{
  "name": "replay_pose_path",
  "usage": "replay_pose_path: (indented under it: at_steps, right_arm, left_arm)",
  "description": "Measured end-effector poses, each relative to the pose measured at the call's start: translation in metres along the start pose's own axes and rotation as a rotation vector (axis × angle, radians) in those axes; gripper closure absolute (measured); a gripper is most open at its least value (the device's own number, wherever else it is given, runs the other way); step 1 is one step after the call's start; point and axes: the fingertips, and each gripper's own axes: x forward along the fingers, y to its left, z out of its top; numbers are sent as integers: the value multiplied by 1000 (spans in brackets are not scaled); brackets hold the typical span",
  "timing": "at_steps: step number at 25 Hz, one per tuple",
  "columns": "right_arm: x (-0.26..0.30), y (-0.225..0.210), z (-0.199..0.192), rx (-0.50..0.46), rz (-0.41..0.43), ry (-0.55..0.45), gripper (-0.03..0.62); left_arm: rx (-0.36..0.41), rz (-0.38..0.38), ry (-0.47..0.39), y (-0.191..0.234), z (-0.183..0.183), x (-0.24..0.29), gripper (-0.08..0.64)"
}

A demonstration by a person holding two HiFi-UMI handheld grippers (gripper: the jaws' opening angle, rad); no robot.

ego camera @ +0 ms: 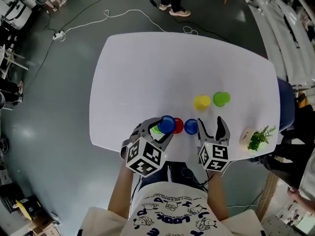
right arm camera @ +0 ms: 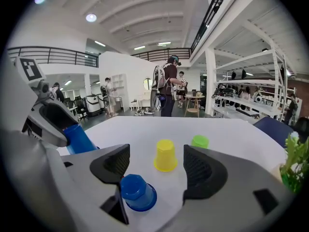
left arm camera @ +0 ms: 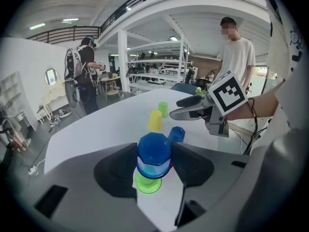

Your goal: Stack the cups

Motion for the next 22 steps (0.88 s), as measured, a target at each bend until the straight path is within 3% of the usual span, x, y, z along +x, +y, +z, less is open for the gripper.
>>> replay_pose_path:
  at_steps: [5, 15, 22]
  right_arm:
    - [-5, -6, -1, 5, -10, -3, 227]
    - [-1, -25, 7, 14, -27, -28, 227]
    - [29, -37, 19, -31, -9, -7, 227]
  left_arm:
    - [51, 24, 39, -5, -9, 5, 331]
    - [11, 17, 3, -12, -7, 12, 324]
    - [-33, 10, -52, -15, 5, 9, 295]
